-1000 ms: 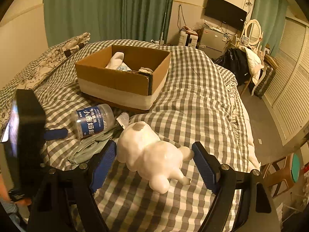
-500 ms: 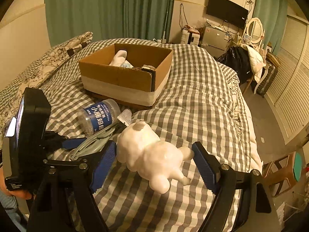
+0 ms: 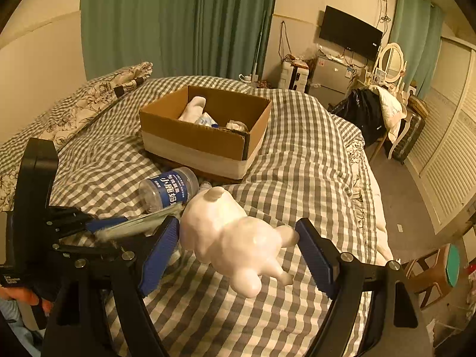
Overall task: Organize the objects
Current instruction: 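Grasp the pale green clip with the left tool while the right tool holds the plush toy, then lower the clip and plush toy into the box and open both tools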
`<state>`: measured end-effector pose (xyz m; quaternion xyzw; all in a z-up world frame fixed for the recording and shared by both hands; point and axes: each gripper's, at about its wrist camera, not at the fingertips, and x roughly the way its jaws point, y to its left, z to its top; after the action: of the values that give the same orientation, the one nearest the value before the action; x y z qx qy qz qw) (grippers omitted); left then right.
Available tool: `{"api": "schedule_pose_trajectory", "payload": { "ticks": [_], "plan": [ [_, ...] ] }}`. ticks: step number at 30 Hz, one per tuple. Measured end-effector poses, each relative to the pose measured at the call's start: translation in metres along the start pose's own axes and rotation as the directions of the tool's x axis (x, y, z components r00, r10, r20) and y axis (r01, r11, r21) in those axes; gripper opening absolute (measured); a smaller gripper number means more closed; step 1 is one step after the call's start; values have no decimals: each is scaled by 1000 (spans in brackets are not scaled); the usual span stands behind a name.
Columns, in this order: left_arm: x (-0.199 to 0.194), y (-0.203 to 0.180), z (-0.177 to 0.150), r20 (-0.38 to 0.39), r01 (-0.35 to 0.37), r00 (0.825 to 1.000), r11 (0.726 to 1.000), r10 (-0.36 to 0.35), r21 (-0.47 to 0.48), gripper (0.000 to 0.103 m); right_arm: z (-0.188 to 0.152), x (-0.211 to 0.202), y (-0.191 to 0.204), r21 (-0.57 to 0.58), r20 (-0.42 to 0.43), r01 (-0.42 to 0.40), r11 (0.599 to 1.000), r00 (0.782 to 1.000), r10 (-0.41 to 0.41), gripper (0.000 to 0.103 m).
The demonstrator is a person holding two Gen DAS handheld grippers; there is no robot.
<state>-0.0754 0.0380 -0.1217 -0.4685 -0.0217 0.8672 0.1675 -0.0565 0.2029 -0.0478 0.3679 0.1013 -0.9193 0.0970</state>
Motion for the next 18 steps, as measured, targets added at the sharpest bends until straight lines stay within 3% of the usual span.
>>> {"api": "schedule_pose_trajectory", "payload": {
  "ticks": [11,18],
  "plan": [
    [-33,-6,5,89,-3,996,1000,2,12,8,1,-23,0,-8,37,7,1000,999,-7,80],
    [-68,-5,29,195,-5,981,1000,3,7,8,13,-35,-1,-21,76,8,1000,997,-6,80]
  ]
}}
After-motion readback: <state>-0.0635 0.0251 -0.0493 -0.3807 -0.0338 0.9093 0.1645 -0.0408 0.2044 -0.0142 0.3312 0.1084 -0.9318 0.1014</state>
